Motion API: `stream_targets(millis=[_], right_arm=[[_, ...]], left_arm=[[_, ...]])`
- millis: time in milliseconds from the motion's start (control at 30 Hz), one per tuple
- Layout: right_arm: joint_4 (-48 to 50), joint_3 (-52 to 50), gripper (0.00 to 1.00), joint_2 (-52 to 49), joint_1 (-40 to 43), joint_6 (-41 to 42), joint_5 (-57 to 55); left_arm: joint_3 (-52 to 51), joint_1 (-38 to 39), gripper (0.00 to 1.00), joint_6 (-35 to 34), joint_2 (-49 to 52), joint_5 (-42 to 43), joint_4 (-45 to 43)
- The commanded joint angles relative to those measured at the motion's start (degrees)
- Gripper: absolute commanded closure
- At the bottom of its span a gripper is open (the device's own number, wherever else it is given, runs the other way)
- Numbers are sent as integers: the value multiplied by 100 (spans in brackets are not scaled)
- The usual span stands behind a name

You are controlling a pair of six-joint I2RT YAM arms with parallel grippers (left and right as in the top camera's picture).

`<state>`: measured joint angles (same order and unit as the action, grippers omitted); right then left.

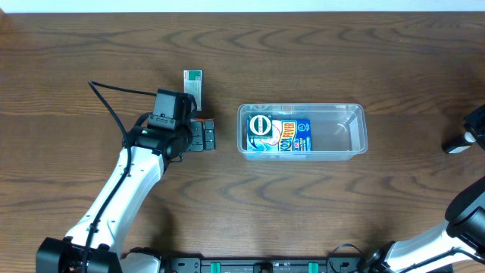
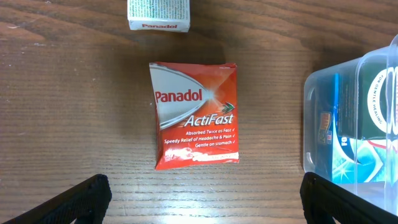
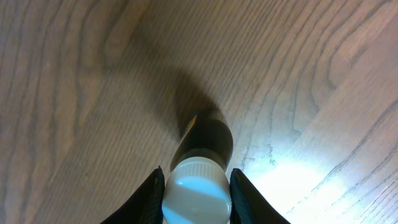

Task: Pack container
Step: 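Lower the right gripper and grasp the white-capped bottle, then carry the bottle to the container's right end and lower it in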

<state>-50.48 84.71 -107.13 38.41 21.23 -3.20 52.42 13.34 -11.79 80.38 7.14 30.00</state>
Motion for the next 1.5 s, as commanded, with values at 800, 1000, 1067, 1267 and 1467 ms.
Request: stream_targets(millis=[800,1000,1067,1267,1467], right_arm=[[-1517,1832,69,1185,-2559,-1366,789],[-1650,2039,70,1390,-3703,-1453,772],[-1755,2039,70,1425,-3998,-1456,713],[-2225,1967,69,1410,-4701,-1882,313],[-2400,1648,72,1410,-4937,-2131,297]], left_arm=[[-72,-2,2,-7,11,-7,17],[-72,-2,2,-7,11,-7,20],[-72,-2,2,-9,11,-7,17],[-72,-2,2,-9,11,-7,17],[-72,-2,2,-7,11,-7,17]])
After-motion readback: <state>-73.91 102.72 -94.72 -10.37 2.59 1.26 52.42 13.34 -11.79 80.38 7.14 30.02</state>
